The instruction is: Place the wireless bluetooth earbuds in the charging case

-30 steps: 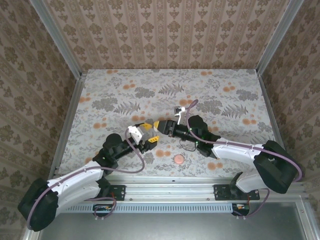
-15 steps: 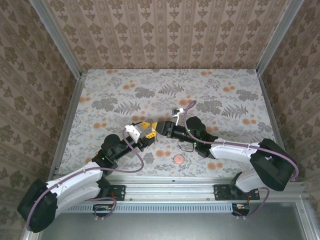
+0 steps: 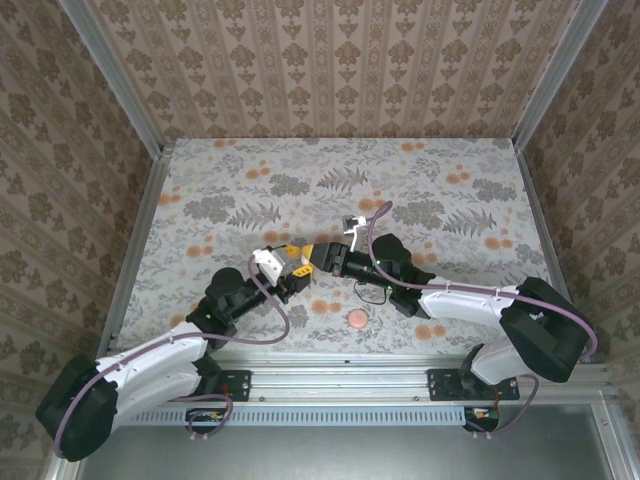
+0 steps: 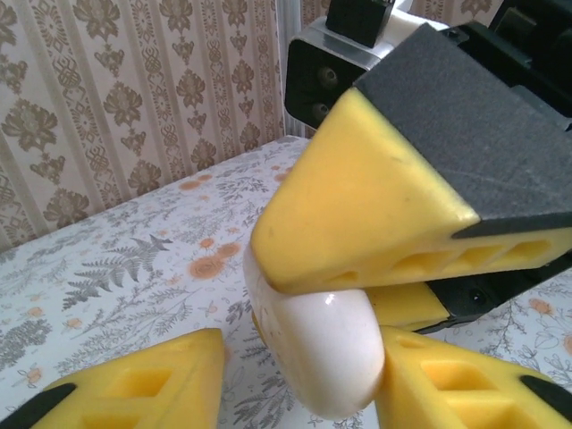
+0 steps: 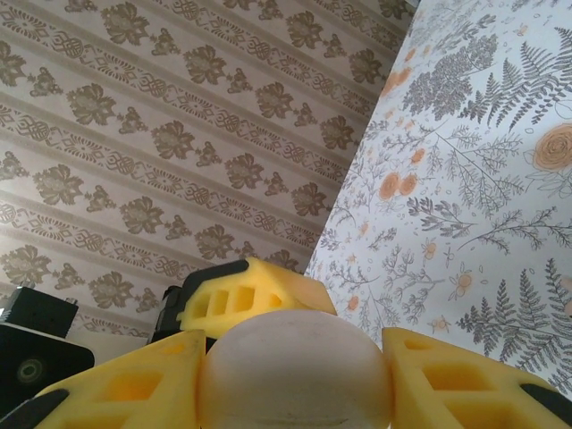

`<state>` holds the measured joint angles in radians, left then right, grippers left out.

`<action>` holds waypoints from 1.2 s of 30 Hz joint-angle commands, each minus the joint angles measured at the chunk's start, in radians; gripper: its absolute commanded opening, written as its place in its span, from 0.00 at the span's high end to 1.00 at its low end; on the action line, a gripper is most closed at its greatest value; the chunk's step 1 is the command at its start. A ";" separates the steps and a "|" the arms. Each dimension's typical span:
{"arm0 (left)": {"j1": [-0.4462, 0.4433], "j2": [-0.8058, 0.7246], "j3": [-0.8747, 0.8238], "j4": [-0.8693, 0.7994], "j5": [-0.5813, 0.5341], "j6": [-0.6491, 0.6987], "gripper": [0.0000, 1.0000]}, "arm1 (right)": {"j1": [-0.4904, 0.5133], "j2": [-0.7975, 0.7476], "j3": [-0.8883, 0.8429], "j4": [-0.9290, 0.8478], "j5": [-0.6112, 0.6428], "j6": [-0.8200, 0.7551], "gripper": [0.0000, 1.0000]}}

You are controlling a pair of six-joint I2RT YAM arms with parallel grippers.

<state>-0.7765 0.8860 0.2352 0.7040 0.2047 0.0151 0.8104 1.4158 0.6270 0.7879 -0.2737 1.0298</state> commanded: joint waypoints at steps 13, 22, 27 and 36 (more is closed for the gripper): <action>-0.006 0.000 0.022 0.051 -0.013 -0.037 0.59 | 0.014 0.007 -0.006 0.029 -0.028 0.011 0.59; -0.004 0.000 0.032 0.051 0.031 -0.055 0.77 | 0.016 0.002 -0.009 0.012 -0.029 0.000 0.59; -0.001 -0.007 0.044 0.019 0.068 -0.059 0.82 | 0.016 -0.011 -0.010 -0.007 -0.023 -0.026 0.54; 0.096 0.007 0.057 -0.023 0.239 -0.096 0.83 | -0.050 -0.317 -0.027 -0.356 0.057 -0.390 0.29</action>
<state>-0.7025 0.8909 0.2588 0.6777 0.3336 -0.0452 0.7879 1.1957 0.6064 0.5629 -0.2501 0.8272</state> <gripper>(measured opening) 0.212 0.705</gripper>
